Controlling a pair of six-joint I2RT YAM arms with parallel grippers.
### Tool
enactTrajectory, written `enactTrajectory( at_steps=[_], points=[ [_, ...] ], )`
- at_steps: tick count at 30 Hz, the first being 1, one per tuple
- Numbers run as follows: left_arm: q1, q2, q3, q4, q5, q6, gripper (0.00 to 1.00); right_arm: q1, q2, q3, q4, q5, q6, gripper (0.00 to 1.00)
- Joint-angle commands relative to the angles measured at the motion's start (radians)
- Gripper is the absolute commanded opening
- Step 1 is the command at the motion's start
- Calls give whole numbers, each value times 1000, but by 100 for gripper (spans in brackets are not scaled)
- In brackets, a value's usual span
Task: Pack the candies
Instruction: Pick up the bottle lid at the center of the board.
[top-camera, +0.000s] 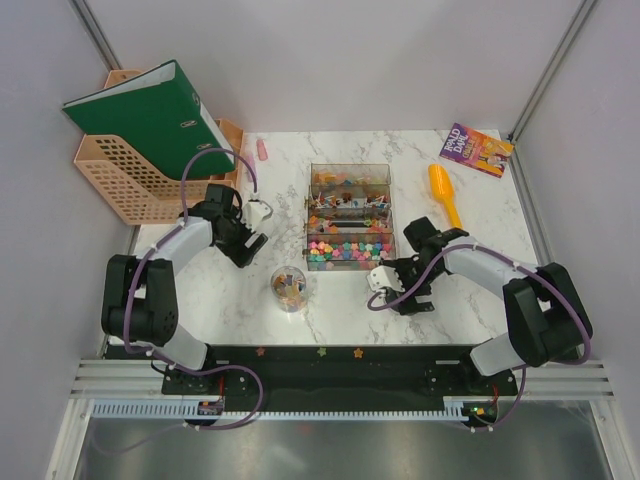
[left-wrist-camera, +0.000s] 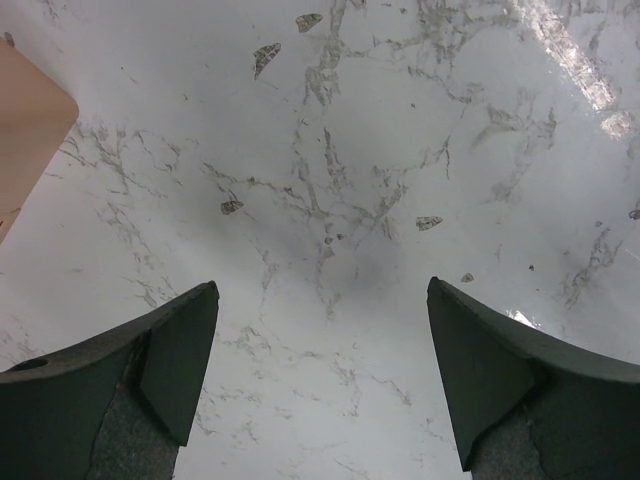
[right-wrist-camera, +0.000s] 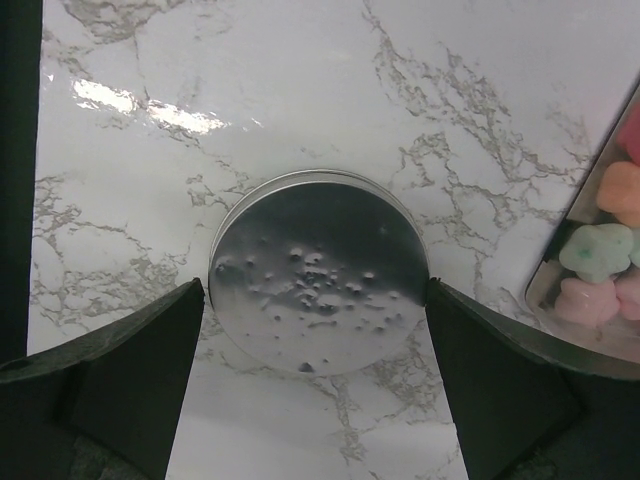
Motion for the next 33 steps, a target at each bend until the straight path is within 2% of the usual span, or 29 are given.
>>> enactTrajectory(
  at_steps=[1, 15, 17, 21, 24, 28, 31, 33],
  points=[
    [0, 14, 41, 16, -9, -25, 92, 1, 17, 5, 6, -17, -19, 98],
    [0, 22, 49, 15, -8, -31, 92, 10, 19, -23, 49, 18, -24, 98],
    [0, 20, 47, 15, -8, -32, 92, 12, 20, -17, 49, 14, -7, 92],
    [0, 17, 35, 15, -15, -25, 92, 12, 16, 5, 40, 8, 28, 88],
    [0, -29, -32, 8, -22, 55, 92, 12, -21, 49, 30, 18, 71, 88],
    [9, -145, -213, 21, -35, 338, 91, 12, -75, 134, 1, 24, 132, 88],
    [16, -223, -296, 22, -42, 482, 90, 12, -90, 218, -12, 21, 197, 89],
    [16, -257, -319, 18, -22, 521, 89, 10, -84, 258, -20, 17, 234, 89]
  ],
)
